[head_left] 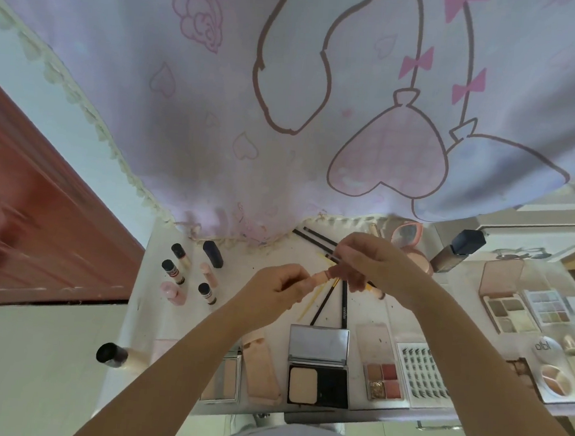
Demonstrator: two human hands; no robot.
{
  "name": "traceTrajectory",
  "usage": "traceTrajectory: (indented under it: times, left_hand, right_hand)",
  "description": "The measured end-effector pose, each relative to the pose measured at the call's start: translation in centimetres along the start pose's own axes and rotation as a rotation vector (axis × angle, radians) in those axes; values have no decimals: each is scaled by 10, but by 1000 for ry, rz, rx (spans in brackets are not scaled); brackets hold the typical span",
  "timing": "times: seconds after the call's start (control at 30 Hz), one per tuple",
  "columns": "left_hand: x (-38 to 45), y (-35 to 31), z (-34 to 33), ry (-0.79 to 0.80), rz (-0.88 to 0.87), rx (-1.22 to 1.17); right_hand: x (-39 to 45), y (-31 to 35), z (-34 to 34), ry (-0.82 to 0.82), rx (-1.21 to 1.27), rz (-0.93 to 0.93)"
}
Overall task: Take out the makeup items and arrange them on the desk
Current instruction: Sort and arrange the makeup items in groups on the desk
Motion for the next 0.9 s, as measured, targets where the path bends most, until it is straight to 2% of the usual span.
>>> traceTrajectory:
  times: [0.07, 0.13, 0.2, 0.33, 0.5, 0.6, 0.77, 0.9]
  left_hand:
    - [0, -4, 0, -27, -41, 145]
    - [0, -6, 1, -47, -52, 207]
    - [-2, -4, 3, -58, -23, 174]
    - [-9, 0, 2, -68, 14, 94]
    - [-14, 0, -3, -35, 31, 137]
    - [-15, 3, -3, -23, 72, 128]
    - [-17, 11, -2, -38, 138, 64]
    - [-19, 11, -6, -21, 157, 65]
  right_hand:
    - [-1, -6, 0, -33, -113, -49]
    - [-3, -9, 1, -82, -86, -22]
    - [-7, -9, 1, -115, 35, 39]
    - [-12, -15, -6, -22, 186, 88]
    - [-11, -22, -15, -32, -84, -61]
    - [-15, -24, -16, -35, -41, -1]
    - [-20, -33, -15, -43, 183, 56]
    - [-18, -38, -14, -25, 23, -37]
Point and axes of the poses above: each hand's wrist, its own x-axis towards the middle knuckle, its own z-axis out of the back of the hand, y = z × x, the point moved 4 cm from there along x, towards the middle knuckle, and after that the axes turned 5 degrees about y, right-handed, at the moved point
